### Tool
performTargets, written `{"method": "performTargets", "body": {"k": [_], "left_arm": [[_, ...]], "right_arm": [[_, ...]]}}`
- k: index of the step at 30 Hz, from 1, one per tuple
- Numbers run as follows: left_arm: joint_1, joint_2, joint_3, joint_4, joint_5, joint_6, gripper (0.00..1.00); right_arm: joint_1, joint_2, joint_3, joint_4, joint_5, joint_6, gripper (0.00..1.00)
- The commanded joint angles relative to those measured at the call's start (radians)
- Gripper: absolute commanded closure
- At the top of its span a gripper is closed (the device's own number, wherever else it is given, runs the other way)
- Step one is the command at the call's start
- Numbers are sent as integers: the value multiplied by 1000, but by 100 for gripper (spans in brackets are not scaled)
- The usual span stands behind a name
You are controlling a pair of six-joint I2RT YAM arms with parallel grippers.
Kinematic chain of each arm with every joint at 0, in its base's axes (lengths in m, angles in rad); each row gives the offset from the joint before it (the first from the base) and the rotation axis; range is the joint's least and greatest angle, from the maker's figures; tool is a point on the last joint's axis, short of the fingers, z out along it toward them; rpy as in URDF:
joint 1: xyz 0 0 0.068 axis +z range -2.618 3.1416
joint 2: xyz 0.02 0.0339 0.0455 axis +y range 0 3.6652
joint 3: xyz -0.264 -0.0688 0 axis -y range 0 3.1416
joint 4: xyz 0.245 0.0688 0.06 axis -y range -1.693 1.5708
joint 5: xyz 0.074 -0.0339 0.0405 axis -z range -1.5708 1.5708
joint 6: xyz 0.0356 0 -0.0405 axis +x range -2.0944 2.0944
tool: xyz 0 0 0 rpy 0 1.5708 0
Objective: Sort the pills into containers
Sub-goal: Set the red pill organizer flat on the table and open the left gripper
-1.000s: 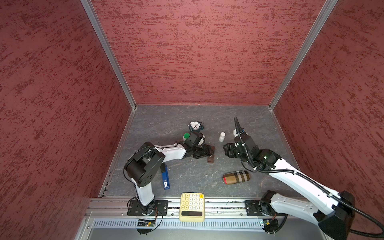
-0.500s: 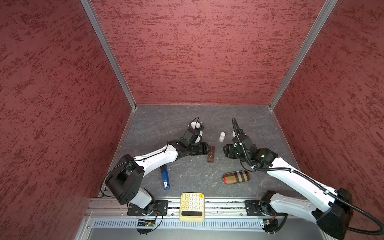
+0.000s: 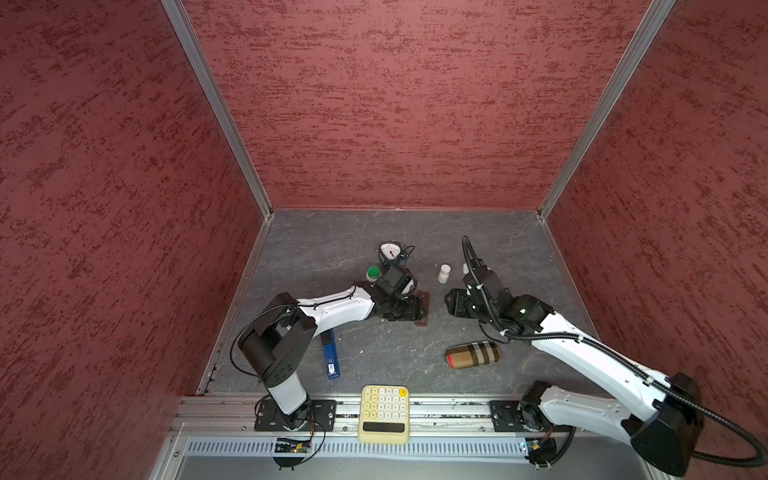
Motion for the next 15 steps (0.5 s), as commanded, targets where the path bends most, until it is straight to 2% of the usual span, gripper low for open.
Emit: {"method": "performTargets", "body": {"k": [1,15], "left_arm": [[4,15,25,-39,-25,21,40],[46,-17,-11,-59,-57,12,49]], "right_arm": [[-7,-3,25,-10,-7,7,42],[-10,-4,3,3,-14,15,42]]}}
